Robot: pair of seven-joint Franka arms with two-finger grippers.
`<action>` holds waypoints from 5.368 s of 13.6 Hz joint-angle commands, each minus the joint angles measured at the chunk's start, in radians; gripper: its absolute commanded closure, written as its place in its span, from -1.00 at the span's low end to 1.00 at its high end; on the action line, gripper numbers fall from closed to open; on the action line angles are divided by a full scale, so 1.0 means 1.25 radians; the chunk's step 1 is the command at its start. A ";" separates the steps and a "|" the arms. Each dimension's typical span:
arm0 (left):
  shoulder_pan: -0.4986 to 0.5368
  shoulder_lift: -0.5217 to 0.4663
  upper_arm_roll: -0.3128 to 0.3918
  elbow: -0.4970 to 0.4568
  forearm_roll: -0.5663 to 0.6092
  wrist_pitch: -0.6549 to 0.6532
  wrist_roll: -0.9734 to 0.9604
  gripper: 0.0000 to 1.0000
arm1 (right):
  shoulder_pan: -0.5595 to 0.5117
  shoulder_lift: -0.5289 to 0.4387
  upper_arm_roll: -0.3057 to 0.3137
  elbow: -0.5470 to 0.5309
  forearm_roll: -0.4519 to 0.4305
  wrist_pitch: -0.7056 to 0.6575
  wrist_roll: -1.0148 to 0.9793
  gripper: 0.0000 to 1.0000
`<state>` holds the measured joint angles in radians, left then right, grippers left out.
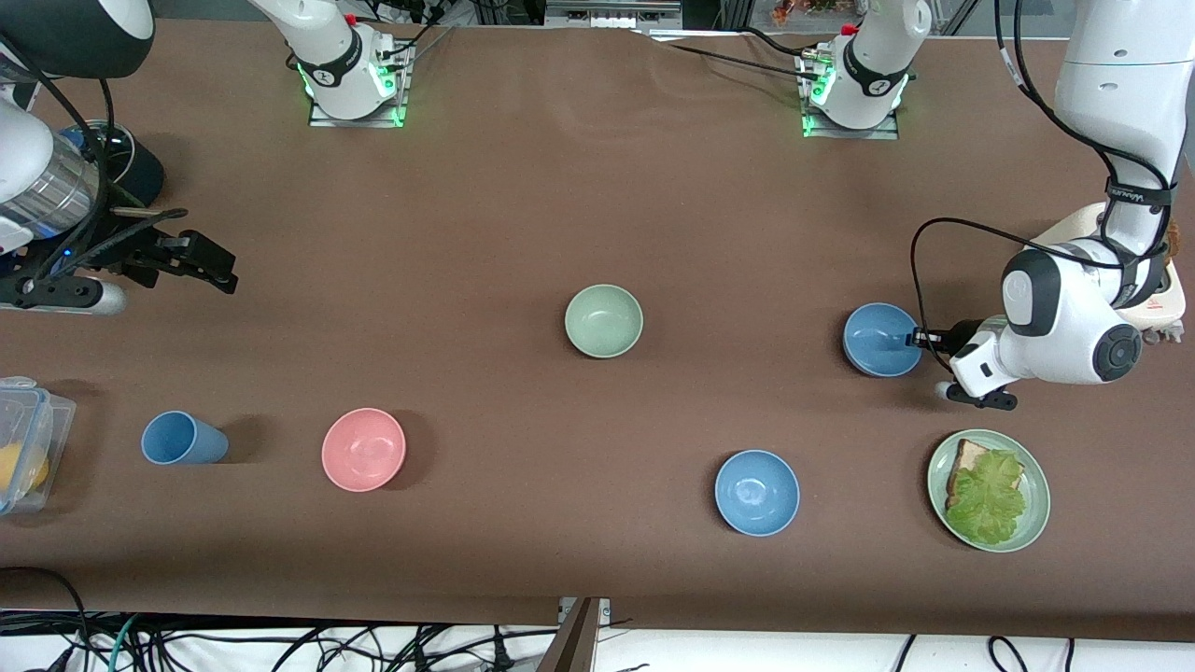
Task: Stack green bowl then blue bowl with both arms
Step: 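Grasp the blue bowl rim with the left gripper, then carry the blue bowl with the left gripper over the green bowl, then lower the blue bowl into the green bowl and open the left gripper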
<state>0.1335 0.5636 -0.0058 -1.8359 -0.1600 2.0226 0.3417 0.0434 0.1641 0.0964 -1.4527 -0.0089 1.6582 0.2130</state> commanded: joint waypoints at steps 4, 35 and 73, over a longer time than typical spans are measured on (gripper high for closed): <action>0.005 -0.014 -0.004 0.015 -0.023 -0.017 0.017 1.00 | -0.008 0.004 0.005 0.017 -0.008 -0.005 -0.013 -1.00; -0.244 0.000 -0.197 0.370 -0.065 -0.311 -0.639 1.00 | -0.011 -0.034 -0.022 -0.081 0.028 -0.032 0.012 -1.00; -0.416 0.116 -0.187 0.347 -0.009 -0.075 -0.713 -1.00 | -0.005 -0.033 0.017 -0.015 0.000 -0.021 0.009 -1.00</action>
<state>-0.4135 0.7586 -0.2431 -1.4054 -0.1923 1.9770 -0.5408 0.0415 0.1339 0.0973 -1.4782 0.0051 1.6364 0.2227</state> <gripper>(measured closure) 0.300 0.000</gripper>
